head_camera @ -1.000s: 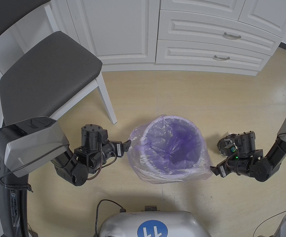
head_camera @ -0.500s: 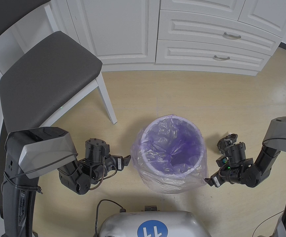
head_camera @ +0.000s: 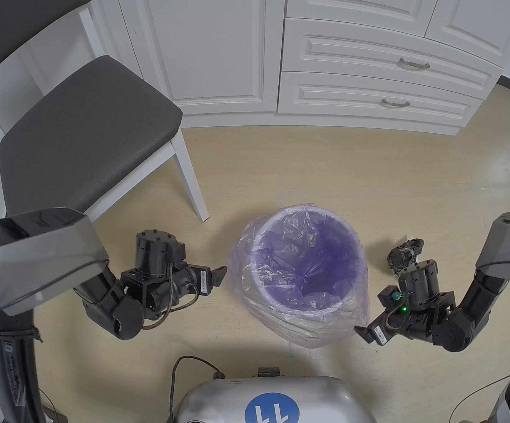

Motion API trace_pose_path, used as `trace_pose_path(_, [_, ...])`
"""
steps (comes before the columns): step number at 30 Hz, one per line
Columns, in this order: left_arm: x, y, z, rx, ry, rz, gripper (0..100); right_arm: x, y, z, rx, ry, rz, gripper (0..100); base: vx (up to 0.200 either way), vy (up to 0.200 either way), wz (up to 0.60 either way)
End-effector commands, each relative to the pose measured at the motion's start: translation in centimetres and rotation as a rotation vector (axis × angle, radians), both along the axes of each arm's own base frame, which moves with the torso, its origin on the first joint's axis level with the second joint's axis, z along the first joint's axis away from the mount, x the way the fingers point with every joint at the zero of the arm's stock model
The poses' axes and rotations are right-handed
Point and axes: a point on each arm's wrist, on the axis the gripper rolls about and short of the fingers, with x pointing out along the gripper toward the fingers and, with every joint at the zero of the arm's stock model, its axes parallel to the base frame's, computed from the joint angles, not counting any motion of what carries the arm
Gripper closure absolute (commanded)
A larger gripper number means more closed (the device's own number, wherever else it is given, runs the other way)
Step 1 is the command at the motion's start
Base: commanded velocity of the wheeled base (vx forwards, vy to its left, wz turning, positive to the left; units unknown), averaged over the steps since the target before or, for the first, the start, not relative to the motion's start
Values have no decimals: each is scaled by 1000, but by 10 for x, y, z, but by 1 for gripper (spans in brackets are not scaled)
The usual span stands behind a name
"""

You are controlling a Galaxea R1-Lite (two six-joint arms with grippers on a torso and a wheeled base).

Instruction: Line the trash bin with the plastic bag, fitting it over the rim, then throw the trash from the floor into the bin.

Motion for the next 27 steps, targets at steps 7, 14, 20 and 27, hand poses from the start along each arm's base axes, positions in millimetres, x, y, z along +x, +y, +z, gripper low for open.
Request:
trace_pose_path(7, [-47, -1, 99, -24, -117, -65, 0, -47, 69, -39, -15, 127, 197, 0, 0, 0, 0])
trace_pose_path(14, [-41, -48, 95, -26, -121, -150, 0, -53, 97, -49, 88, 71, 195, 0, 0, 0, 0])
trace_pose_path(20, [-29, -83, 72, 63, -65, -109, 0, -70, 108, -49, 120, 76, 254, 0, 0, 0, 0])
trace_pose_path(27, [-23, -92, 60, 163, 21, -74, 0, -95, 104, -4, 194, 5, 325, 0, 0, 0, 0])
